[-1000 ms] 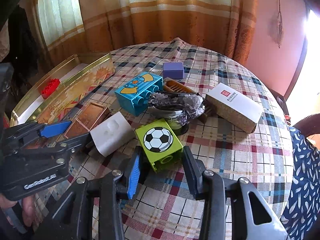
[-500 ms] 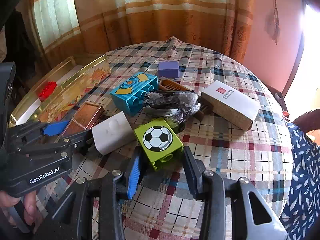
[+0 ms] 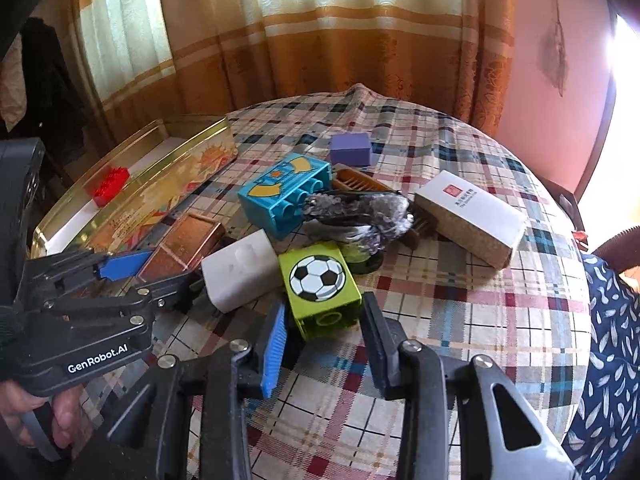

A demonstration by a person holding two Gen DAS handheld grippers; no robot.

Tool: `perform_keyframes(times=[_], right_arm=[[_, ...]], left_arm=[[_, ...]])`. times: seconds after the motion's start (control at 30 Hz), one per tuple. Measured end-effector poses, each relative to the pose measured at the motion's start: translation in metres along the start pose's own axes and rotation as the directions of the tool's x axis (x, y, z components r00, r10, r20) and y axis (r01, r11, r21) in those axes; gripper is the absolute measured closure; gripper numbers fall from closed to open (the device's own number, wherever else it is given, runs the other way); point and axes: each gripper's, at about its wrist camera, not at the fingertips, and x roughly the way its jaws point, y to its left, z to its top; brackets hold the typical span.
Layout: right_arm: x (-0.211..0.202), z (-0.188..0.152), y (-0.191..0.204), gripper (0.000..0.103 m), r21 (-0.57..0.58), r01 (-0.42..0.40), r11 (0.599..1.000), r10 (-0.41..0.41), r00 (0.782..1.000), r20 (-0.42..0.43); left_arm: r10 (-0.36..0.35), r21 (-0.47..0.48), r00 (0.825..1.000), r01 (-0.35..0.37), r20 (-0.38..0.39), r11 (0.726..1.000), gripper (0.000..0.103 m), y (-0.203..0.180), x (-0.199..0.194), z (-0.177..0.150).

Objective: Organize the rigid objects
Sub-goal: 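Close the left gripper on the copper box while the right gripper grasps the green soccer block, then lift the copper box with the left gripper while the right gripper lifts the soccer block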

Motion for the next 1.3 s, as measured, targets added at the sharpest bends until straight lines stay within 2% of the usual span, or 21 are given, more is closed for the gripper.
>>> perform_keyframes(times=[0.33, 0.6, 0.87, 1.03, 1.3], right_arm=[[-0.004, -0.001, -0.001, 0.066, -0.003, 0.004, 1.0, -0.004, 1.0, 0.019], [-0.008, -0.001, 0.002, 0.067, -0.019, 0.004, 1.0, -0.003, 0.999, 0.05], [-0.017, -0.005, 0.016, 0.069, -0.095, 0.034, 0.995, -0.024, 0.994, 0.107], [-0.016, -0.005, 0.015, 0.069, -0.092, 0.032, 0.995, -0.023, 0.995, 0.1], [-0.026, -0.008, 0.016, 0.069, -0.093, 0.038, 0.995, -0.023, 0.987, 0.157]], left_arm=[[-0.042, -0.021, 0.999, 0.043, 0.019, 0.999, 0.059, 0.004, -0.004, 0.0], [-0.018, 0.013, 0.998, 0.017, 0.067, 1.0, 0.059, -0.002, -0.012, 0.002], [-0.02, -0.009, 0.995, 0.021, 0.094, 1.0, 0.059, 0.004, -0.016, 0.001], [-0.015, 0.002, 0.994, 0.015, 0.105, 1.0, 0.059, 0.001, -0.018, 0.0], [-0.01, -0.001, 0.991, 0.01, 0.136, 1.0, 0.059, 0.001, -0.023, -0.001]])
